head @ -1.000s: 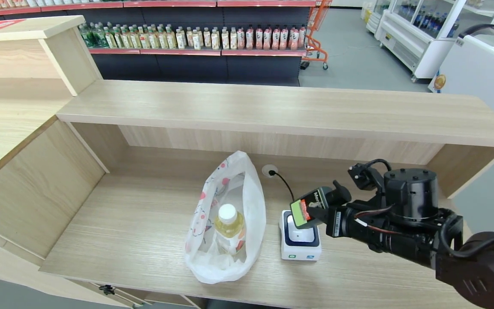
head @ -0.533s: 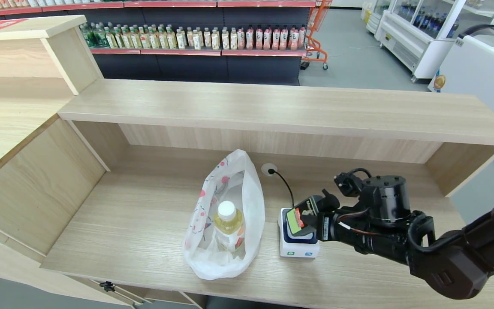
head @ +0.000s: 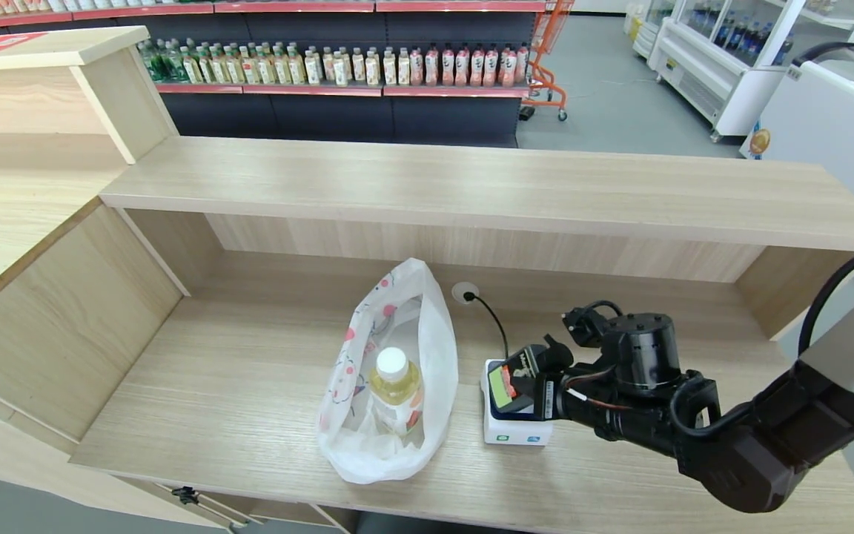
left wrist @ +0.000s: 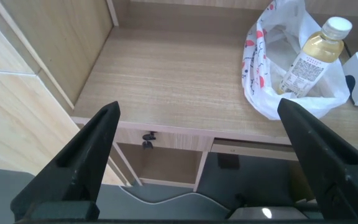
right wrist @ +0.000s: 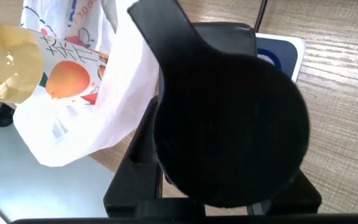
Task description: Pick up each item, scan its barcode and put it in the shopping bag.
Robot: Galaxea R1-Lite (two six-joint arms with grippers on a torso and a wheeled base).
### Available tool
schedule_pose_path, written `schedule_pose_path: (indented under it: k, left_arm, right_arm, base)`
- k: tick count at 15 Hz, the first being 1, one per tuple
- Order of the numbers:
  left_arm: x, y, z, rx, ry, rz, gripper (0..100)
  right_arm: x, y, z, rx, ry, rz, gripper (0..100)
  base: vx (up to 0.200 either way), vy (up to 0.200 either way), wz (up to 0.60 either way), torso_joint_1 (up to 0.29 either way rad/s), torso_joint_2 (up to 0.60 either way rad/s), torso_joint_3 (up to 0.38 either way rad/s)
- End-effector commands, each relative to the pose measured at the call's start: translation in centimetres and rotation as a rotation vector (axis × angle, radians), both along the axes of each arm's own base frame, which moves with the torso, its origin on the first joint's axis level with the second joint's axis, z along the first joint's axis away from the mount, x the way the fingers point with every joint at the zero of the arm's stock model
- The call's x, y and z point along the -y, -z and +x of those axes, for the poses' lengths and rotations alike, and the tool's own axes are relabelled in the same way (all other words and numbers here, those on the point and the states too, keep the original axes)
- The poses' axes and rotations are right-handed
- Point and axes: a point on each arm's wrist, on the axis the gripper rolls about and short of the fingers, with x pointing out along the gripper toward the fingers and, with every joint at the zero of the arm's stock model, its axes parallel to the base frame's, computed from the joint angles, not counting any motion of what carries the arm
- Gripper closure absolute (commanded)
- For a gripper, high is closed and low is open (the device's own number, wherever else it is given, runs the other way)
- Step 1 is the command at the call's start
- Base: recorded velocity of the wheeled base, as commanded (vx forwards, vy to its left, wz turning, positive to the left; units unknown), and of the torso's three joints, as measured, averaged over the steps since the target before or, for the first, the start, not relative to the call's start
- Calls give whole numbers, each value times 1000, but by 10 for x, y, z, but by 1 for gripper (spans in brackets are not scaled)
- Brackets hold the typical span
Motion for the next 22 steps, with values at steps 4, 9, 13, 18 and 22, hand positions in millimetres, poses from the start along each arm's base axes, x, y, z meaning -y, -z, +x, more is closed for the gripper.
schedule_pose_path:
  k: [4, 9, 13, 18, 22]
  left_arm:
    - [0, 0, 0, 0, 0, 0, 0]
    - [0, 0, 0, -1, 0, 0, 0]
    - [0, 0, 0, -1, 0, 0, 0]
    - [0, 0, 0, -1, 1, -2, 0]
    - [0, 0, 0, 0, 0, 0, 0]
  right_arm:
    - [0, 6, 1, -19, 0, -8, 100]
    - [-2, 8, 0, -23, -2, -12, 100]
    - [12, -18, 3, 82, 40, 47, 100]
    - [57, -78, -3, 322, 138, -17, 100]
    - [66, -86, -7, 351, 161, -29, 100]
  base:
    - [0, 0, 0, 0, 0, 0]
    - [0, 0, 0, 0, 0, 0]
    - [0, 0, 0, 0, 0, 0]
    - [0, 0, 0, 0, 0, 0]
    - [0, 0, 0, 0, 0, 0]
